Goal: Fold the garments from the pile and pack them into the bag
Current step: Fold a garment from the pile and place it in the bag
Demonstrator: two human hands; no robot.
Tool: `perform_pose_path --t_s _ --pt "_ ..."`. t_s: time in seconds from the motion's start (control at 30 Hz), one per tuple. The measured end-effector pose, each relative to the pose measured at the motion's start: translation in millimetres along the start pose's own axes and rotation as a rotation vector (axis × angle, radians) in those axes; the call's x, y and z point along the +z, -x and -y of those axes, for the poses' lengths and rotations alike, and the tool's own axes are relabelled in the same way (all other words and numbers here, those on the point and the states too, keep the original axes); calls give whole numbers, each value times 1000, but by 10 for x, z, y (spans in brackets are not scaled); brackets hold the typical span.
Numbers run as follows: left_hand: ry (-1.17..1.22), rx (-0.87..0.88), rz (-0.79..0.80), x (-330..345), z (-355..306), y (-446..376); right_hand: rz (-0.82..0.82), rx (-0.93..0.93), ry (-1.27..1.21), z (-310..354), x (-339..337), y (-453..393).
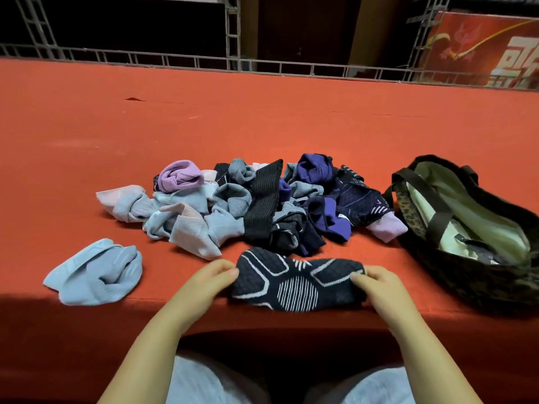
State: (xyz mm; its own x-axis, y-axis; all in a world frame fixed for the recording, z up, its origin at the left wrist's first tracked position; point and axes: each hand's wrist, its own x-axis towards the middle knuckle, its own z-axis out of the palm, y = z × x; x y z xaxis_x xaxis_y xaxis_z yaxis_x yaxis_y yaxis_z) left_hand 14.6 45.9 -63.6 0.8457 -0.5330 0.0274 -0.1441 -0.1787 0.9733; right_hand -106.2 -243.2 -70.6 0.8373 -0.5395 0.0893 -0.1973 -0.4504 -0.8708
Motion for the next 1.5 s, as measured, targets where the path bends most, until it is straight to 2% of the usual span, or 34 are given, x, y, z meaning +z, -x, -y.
perform_pose_path --t_s 0.07,0.1,0.2,0.23,0.27,0.37,0.4,0.43,0.47,0.53,0.57,0.63,0.7,0.77,0.8,0.87,1.0,1.07,1.17,1.27,1.37,1.43,1.5 --pt "-89 -148 -30 64 -94 -23 -1 55 60 18 8 37" --pt "-109 -200 -81 114 -169 -50 -29 63 12 47 23 58" --pt "-449 -144 -93 228 -239 -120 -107 58 -274 122 111 108" --pt "-433 -102 -99 261 -198 -118 -97 66 -342 132 128 113" --pt "-319 -80 -113 275 -156 -103 -80 80 -392 123 137 111" --pt "330 27 -174 255 -37 -6 -156 72 -333 38 108 98" --pt "486 71 -145 246 -9 22 -219 49 -279 -5 92 92" --pt "531 100 -104 235 18 44 -263 19 -224 -15 80 98" --pt "513 121 -50 222 34 63 -268 -1 -166 -41 80 101" --pt "401 81 30 187 63 65 -167 29 -143 -63 73 110" --pt "369 24 35 167 46 56 -83 65 -187 -48 48 93" --pt "313 -134 -61 175 -60 -3 86 185 -309 56 -19 53" --pt "37 -201 -194 182 -143 -102 161 311 -342 138 -56 -18" --pt "-259 -138 -192 207 -176 -162 155 369 -299 193 -32 -62" --pt "-303 -118 -158 223 -166 -169 168 364 -289 205 -3 -69" --pt "-200 -94 -99 258 -122 -153 170 319 -345 240 54 -37" --pt "460 60 -155 267 -102 -49 72 237 -805 281 47 32" --pt "600 103 -188 219 -95 -58 13 183 -829 262 27 1" --pt "437 71 -245 213 -87 -134 -40 117 -556 210 74 -31" --pt "329 99 -169 208 -56 -224 -107 -1 -362 185 134 -19" --pt "221 184 -92 228 -87 -203 -79 -6 -575 173 158 -42" --pt "157 204 -237 246 -110 -188 -127 -10 -578 176 157 -54" --pt "125 184 -459 248 -101 -194 -254 -9 -482 190 172 -63"
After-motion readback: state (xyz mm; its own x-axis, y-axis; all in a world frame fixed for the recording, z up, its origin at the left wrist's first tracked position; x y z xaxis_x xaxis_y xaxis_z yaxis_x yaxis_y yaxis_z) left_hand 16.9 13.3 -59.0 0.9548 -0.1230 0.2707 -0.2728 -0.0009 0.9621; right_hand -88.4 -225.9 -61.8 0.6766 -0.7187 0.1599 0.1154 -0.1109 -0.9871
